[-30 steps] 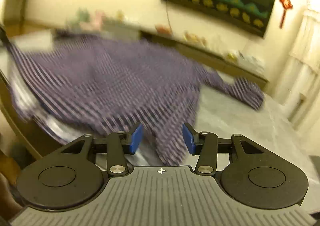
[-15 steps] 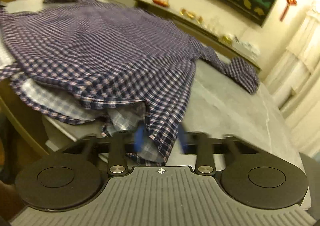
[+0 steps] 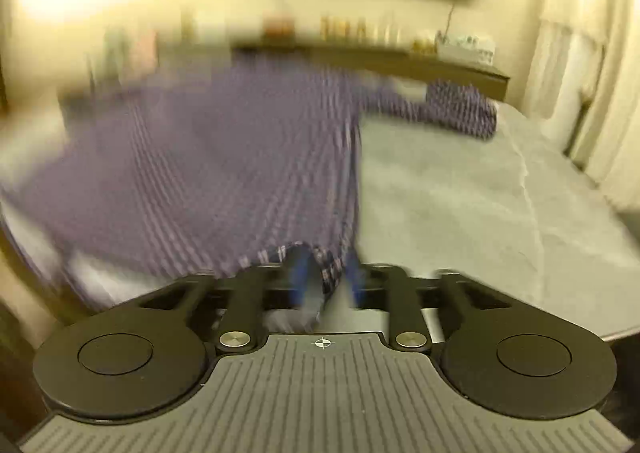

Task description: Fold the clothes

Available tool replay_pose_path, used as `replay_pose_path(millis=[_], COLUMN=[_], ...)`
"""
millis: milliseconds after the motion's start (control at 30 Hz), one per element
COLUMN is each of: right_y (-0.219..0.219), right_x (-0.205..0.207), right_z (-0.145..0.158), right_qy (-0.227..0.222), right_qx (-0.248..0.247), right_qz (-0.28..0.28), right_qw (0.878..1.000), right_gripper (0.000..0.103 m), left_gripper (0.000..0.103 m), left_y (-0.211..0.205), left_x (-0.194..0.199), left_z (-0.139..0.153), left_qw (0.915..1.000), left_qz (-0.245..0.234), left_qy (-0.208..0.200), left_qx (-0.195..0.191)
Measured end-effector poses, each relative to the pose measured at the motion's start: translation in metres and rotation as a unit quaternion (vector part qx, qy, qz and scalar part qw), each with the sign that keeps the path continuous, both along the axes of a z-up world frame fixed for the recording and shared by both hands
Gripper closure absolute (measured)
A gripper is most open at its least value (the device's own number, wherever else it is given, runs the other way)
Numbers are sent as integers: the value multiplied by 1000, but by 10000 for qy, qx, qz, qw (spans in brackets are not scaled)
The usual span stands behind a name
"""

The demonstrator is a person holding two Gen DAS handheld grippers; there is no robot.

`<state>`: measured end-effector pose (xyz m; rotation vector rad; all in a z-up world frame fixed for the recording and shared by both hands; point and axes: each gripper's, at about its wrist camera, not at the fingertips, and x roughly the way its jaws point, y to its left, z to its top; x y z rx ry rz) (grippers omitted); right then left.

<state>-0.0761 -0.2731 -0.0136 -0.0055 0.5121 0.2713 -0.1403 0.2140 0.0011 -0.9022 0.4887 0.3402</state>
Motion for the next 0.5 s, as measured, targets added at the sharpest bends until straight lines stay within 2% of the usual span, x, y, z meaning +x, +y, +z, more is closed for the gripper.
replay_pose_path(millis=[33,100,167,233,300,367,433,500], right_y=[-10,-15,-13,5,26,46,63,65], right_x=[-4,0,11,35,60,85,104,122], right_z=[9,12,10,3,-4,-10,-19,-31], right_qy=[-194,-306,-272,-58,146,325,509,863], right_qx=[346,574,603,398,163,-163,-583,-898], right_qz=[-115,-229,-237,27,326,620,812,872], right_qw=[9991,9976,9975,9992,9992,9974,9937,9884], right_gripper=[59,59,58,58,61,62,62,62], left_gripper=[75,70,67,63,62,62,65,67], left_y=[-7,-22,-33,-42,-47,-48,-47,-40], left_x=[1,3,26,61,101,136,161,170], left_z=[9,26,33,32,19,4,-12,-25], left_qw=[9997,9975,9941,9882,9809,9740,9660,9592], left_qz=[-42,-139,-613,-1251,-1755,-1999,-2012,-1744], left_qy=[-58,-172,-185,-87,207,662,1157,1652], left_qx=[224,666,878,879,818,840,1142,1489])
